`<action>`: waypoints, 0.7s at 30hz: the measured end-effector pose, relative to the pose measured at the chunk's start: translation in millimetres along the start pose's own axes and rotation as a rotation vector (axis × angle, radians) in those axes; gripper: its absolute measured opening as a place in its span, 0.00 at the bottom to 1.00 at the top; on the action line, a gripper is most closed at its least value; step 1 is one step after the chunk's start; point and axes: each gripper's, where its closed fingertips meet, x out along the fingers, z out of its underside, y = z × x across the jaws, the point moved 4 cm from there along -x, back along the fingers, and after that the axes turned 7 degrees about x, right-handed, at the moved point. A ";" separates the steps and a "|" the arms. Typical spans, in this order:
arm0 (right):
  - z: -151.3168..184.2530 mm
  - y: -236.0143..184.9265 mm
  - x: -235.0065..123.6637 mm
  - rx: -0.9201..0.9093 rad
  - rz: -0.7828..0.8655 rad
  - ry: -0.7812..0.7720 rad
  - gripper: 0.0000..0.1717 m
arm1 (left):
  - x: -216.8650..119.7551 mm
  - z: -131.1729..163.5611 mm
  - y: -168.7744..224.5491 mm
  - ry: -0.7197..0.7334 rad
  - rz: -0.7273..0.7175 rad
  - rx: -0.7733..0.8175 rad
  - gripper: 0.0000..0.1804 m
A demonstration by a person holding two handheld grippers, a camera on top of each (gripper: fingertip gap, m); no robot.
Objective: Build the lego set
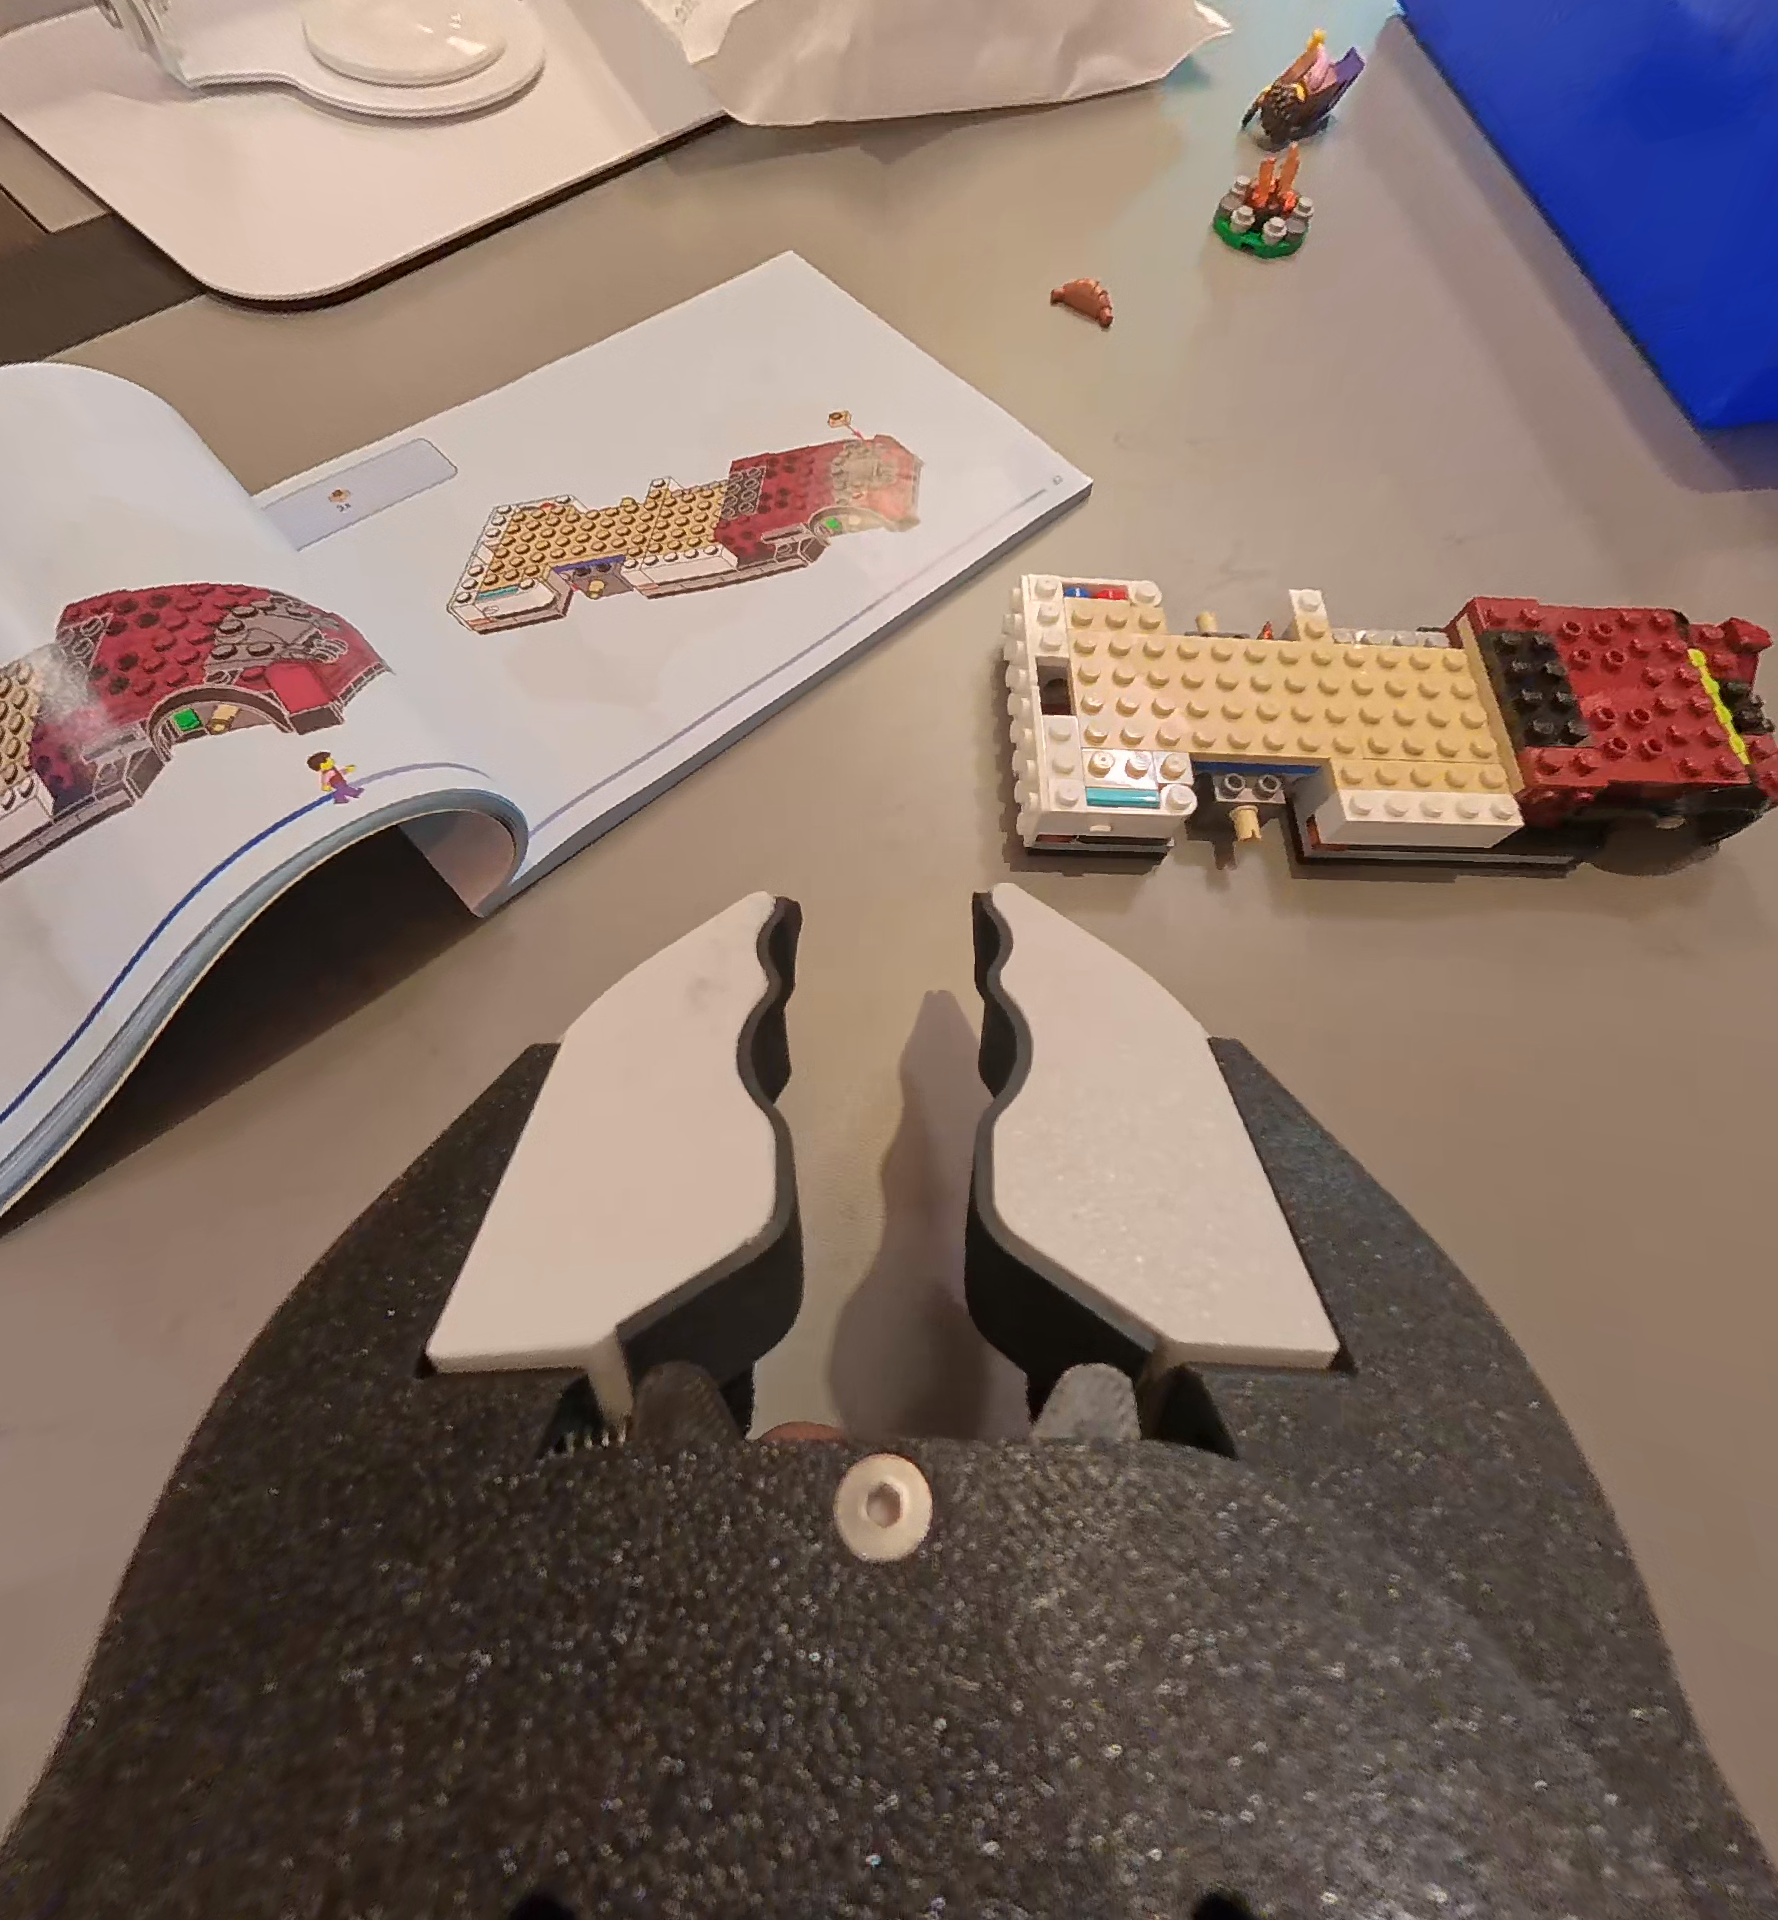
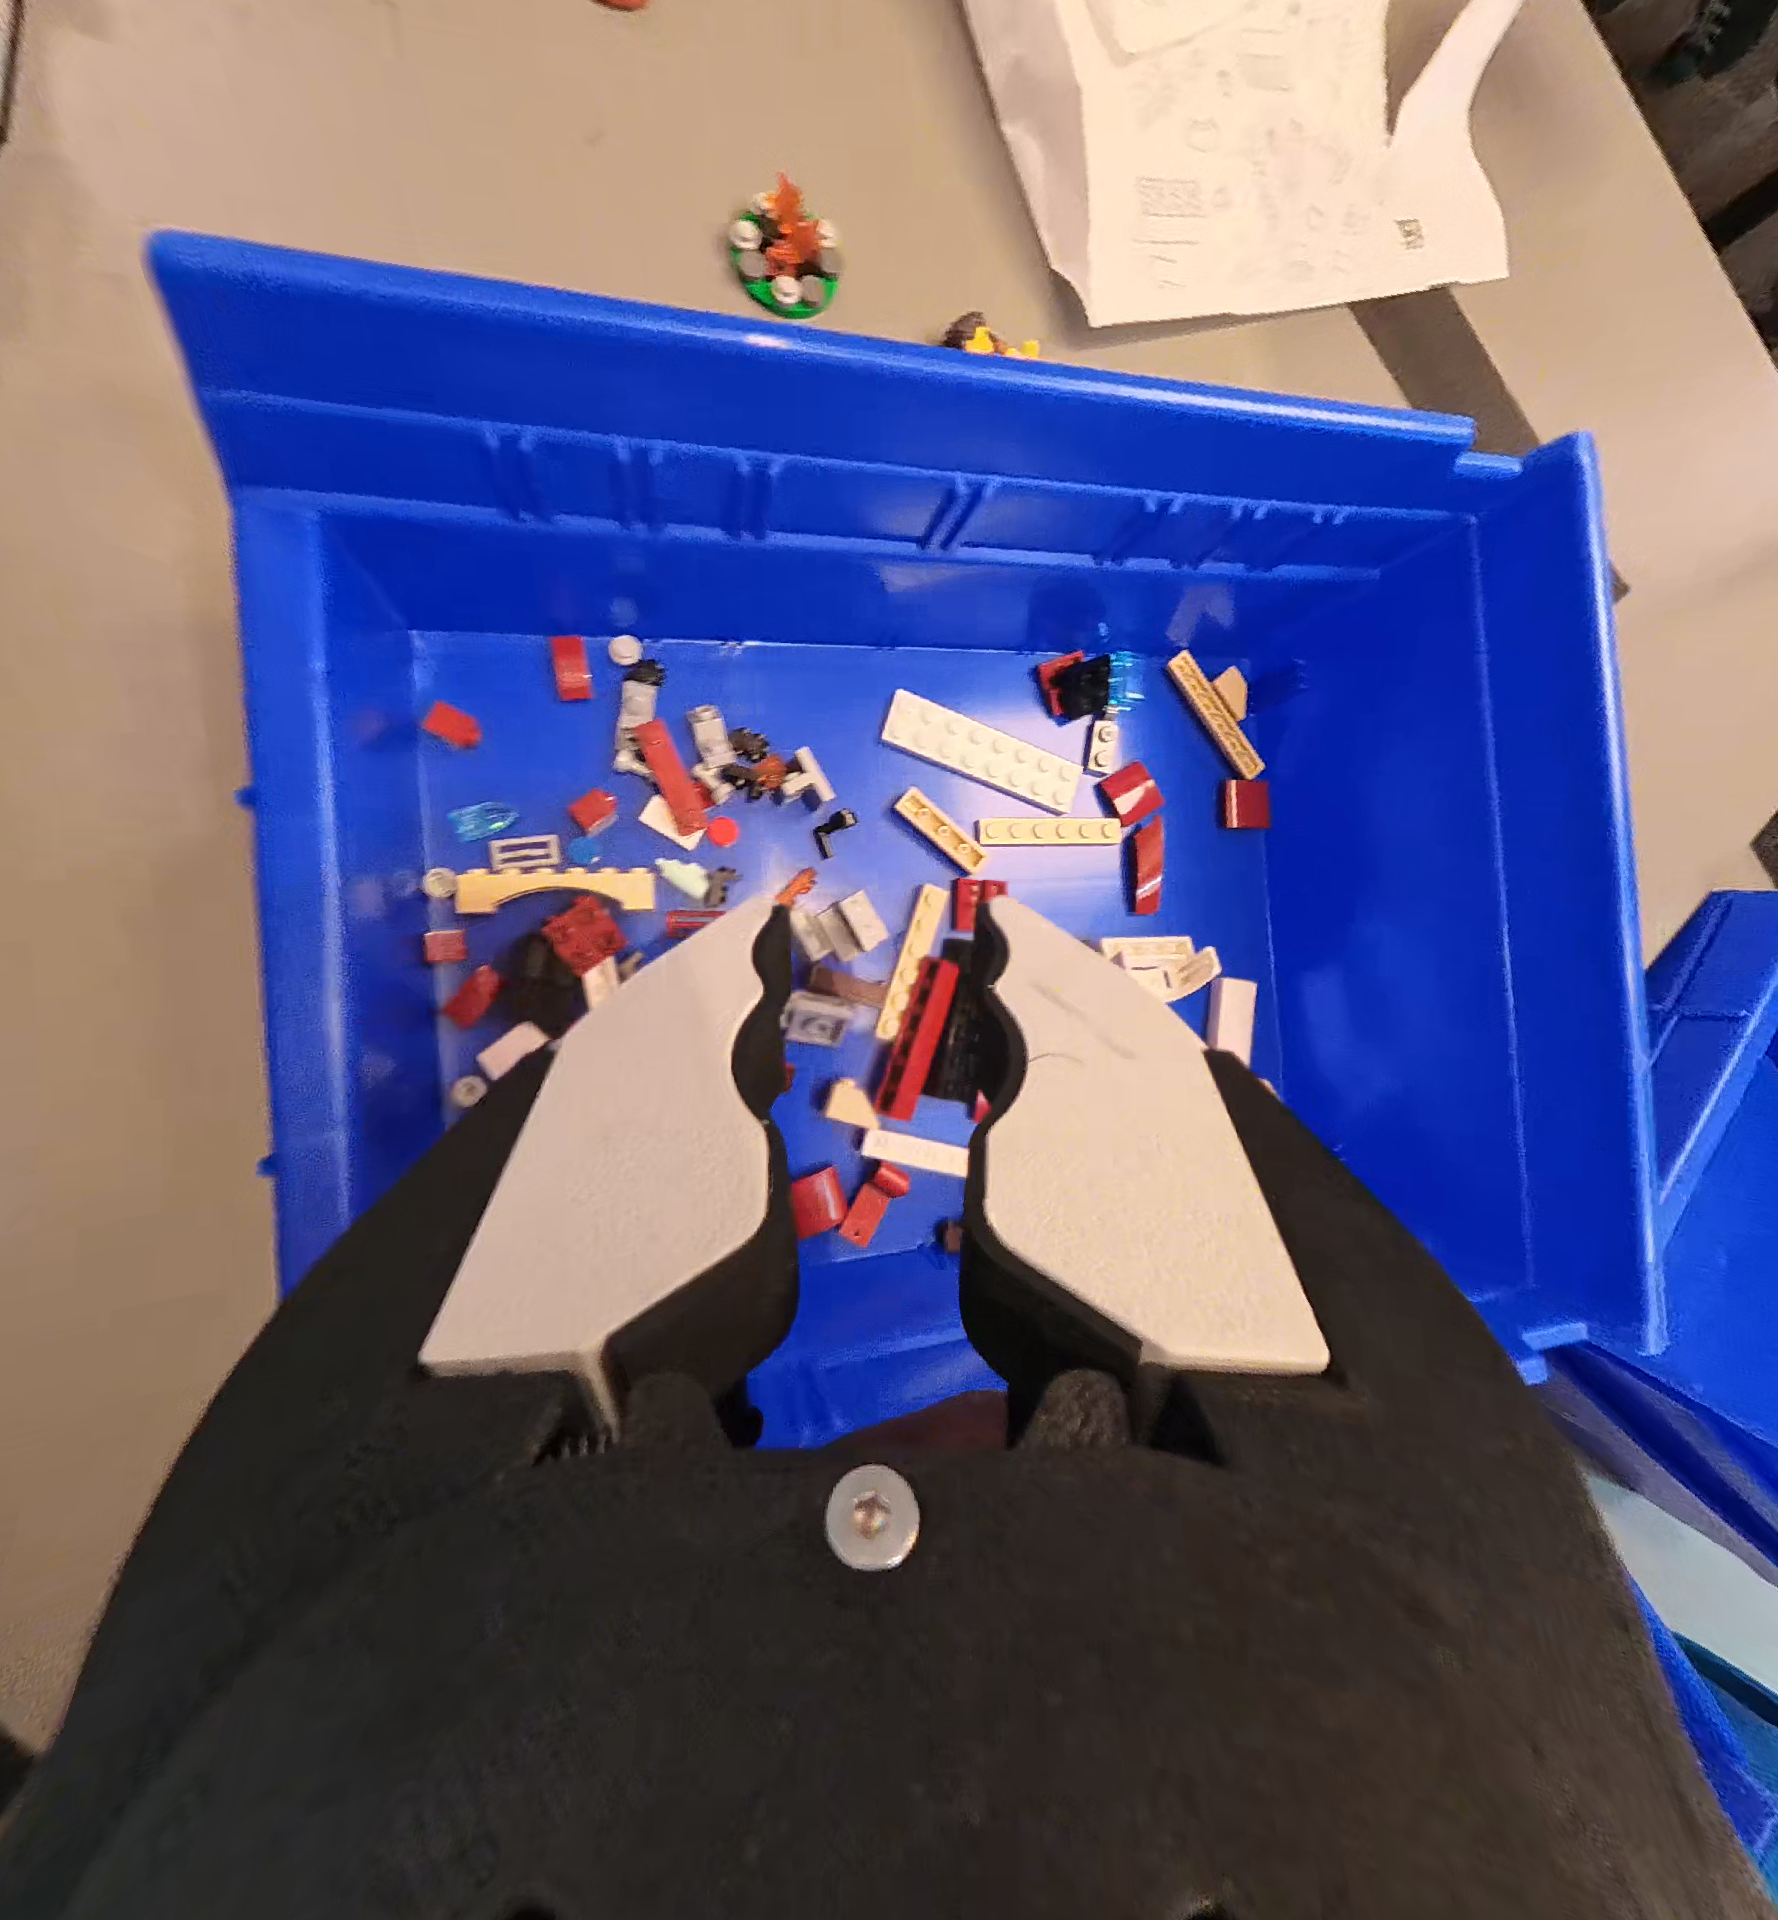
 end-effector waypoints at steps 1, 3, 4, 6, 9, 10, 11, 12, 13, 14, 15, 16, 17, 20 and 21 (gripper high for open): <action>-0.2 4.0 2.3 0.005 0.002 0.005 0.20 | 0.1 0.1 -0.4 -0.002 -0.002 -0.003 0.19; -1.3 9.7 6.9 0.006 0.002 0.011 0.20 | 0.5 0.8 -1.4 -0.007 -0.009 -0.010 0.19; -2.1 11.4 8.8 0.002 -0.002 0.013 0.20 | 0.8 0.9 -1.1 -0.010 -0.006 -0.011 0.19; -4.1 13.4 12.4 -0.005 -0.014 0.019 0.20 | 1.6 1.5 0.0 -0.017 -0.002 -0.006 0.19; -4.7 15.5 15.6 -0.014 -0.023 0.012 0.20 | 3.0 2.6 0.0 -0.033 -0.006 -0.003 0.19; -5.2 15.9 15.4 -0.017 -0.023 0.018 0.20 | 3.5 3.0 0.1 -0.038 -0.007 -0.001 0.19; -5.3 15.8 14.8 -0.016 -0.027 0.022 0.20 | 3.9 3.3 0.2 -0.042 -0.009 0.000 0.19; -5.1 15.7 14.1 -0.016 -0.029 0.026 0.20 | 4.3 3.6 0.3 -0.047 -0.010 0.002 0.19; -4.3 15.5 13.0 -0.019 -0.028 0.027 0.20 | 4.8 4.0 0.4 -0.052 -0.009 0.003 0.19; -2.7 15.1 11.9 -0.024 -0.028 0.024 0.20 | 5.2 4.3 0.6 -0.056 -0.008 0.003 0.19; -0.5 14.8 10.3 -0.031 -0.026 0.018 0.20 | 5.7 4.6 0.8 -0.061 -0.007 0.004 0.19; 2.0 14.8 8.6 -0.039 -0.023 0.012 0.20 | 6.2 5.1 0.9 -0.065 -0.005 0.005 0.19; 4.6 15.0 6.9 -0.046 -0.020 0.005 0.20 | 6.6 5.3 1.1 -0.070 -0.004 0.005 0.19; 12.4 16.0 1.7 -0.073 -0.015 -0.017 0.20 | 8.4 6.7 1.2 -0.088 -0.001 0.005 0.19; 15.0 16.6 0.2 -0.086 -0.014 -0.026 0.20 | 9.1 7.2 1.5 -0.095 0.000 0.007 0.19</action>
